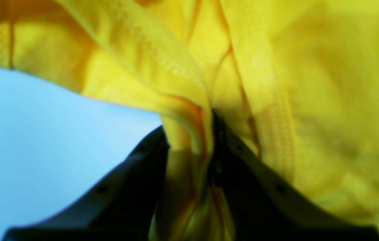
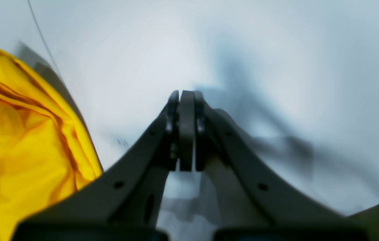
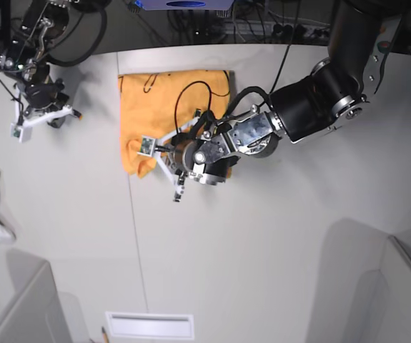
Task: Fold the T-shirt properly
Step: 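Release the bundle and pull the left gripper back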
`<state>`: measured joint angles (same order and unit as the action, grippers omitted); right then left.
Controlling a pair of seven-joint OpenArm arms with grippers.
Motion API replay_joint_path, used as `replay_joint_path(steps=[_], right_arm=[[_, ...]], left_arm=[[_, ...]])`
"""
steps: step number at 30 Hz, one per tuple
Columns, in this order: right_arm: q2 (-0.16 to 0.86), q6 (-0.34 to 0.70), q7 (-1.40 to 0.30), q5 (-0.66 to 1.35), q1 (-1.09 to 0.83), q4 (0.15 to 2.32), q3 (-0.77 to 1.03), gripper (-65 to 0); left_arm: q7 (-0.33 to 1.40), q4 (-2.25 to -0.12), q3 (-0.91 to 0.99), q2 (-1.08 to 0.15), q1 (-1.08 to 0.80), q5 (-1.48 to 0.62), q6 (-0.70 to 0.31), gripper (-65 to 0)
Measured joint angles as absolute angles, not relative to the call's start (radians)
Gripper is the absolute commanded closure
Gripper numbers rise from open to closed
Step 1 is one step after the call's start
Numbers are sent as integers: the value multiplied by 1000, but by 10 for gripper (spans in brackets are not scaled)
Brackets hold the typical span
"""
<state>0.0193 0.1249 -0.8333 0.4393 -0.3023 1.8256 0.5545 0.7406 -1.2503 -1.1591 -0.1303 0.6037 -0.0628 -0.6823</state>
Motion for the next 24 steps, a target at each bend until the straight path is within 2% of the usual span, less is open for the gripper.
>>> replay_joint_path(steps=[21,24], right_arm=[[25,125,-834,437,-303,1824,549,0],[25,125,-837,437,-291,1824,550,0]], left_arm=[[726,-1227,-1159,-125,618,-65,-682,0],[730,-1221,-1160,-125,633,-72,-682,-143]])
